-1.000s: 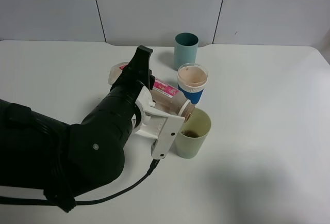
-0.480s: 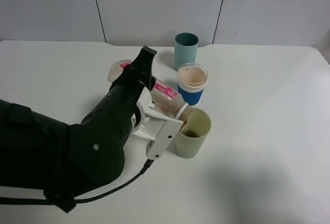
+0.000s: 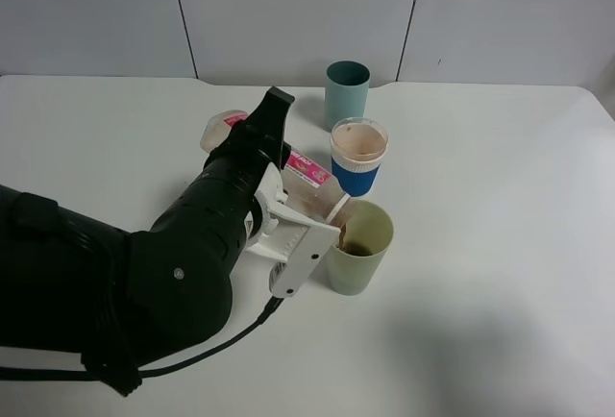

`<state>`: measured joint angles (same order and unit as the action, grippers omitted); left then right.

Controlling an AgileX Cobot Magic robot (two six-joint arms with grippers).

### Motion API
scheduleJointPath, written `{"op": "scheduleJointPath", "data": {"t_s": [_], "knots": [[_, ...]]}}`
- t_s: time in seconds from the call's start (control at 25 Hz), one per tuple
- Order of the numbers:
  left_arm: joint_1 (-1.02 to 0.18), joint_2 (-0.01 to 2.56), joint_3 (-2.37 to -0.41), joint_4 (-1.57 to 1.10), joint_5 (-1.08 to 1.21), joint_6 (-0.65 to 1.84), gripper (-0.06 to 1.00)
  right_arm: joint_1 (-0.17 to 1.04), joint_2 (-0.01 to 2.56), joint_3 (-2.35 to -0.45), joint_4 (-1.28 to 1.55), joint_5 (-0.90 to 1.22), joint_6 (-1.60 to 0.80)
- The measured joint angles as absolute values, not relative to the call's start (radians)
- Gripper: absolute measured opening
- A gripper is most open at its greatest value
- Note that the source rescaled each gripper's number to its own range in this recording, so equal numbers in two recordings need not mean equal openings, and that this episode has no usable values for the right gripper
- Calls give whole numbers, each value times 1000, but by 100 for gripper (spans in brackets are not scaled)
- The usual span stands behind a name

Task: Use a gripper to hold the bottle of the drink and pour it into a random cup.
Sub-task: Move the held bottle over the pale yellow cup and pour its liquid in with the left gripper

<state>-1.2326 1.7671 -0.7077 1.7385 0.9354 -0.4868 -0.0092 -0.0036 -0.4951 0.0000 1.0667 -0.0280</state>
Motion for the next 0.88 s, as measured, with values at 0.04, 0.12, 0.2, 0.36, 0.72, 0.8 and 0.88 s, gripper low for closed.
{"op": "scheduleJointPath", "data": {"t_s": [0.04, 0.12, 0.2, 0.36, 0.72, 0.8, 0.88], "knots": [[-1233, 1767, -708, 1739, 936, -480, 5, -9, -4, -495, 0, 1067, -28], [-1233, 1767, -708, 1739, 936, -476, 5, -9, -4, -495, 0, 1067, -28], [-1233, 1767, -708, 1739, 936, -471, 5, -9, -4, -495, 0, 1067, -28], [-1233, 1767, -708, 1739, 937, -458, 5, -9, -4, -495, 0, 1067, -28], [-1233, 1767, -708, 1739, 937, -454, 5, -9, -4, -495, 0, 1067, -28], [-1233, 1767, -708, 1739, 937, -454, 5, -9, -4, -495, 0, 1067, -28], [-1233, 1767, -708, 1739, 937, -454, 5, -9, -4, -495, 0, 1067, -28]]}}
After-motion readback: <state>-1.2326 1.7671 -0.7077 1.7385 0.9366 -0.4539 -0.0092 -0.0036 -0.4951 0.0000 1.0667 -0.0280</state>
